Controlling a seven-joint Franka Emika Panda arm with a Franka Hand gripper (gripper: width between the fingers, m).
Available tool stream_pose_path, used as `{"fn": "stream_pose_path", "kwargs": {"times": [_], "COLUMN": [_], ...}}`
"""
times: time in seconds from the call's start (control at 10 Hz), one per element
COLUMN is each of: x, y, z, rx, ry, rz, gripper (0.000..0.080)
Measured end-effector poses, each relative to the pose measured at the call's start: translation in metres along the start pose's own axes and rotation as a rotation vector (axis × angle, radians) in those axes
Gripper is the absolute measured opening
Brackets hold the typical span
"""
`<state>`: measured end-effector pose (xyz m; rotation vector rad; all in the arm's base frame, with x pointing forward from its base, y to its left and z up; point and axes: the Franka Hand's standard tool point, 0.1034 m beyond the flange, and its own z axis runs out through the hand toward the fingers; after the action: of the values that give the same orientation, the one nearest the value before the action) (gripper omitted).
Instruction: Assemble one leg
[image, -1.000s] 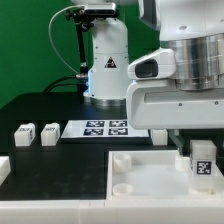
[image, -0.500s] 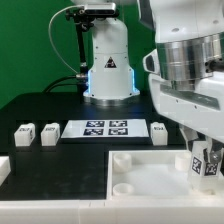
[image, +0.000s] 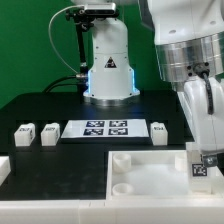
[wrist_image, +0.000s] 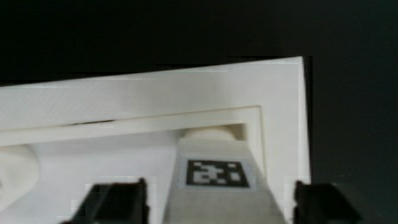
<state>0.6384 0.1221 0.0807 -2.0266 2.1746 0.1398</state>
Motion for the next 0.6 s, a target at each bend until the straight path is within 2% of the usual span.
{"fn": "stream_pose_path", "kwargs": {"times": [0.1,0.2,0.3,0.6], "x": [-0.0010,-0.0031,-0.0014,0.0005], "y": [0.0004,0.0010,0.0011,0.0011], "z": [0.0002,0.0006,0.0008,0.0010], "rx": [-0.001,-0.002,-0.002,-0.002], "ry": [0.000,-0.002,0.000,0.001], "rz": [-0.091,-0.219,-0.407,-0.742], "gripper": [0.0540,0.0615,0.0643,0.0648]}}
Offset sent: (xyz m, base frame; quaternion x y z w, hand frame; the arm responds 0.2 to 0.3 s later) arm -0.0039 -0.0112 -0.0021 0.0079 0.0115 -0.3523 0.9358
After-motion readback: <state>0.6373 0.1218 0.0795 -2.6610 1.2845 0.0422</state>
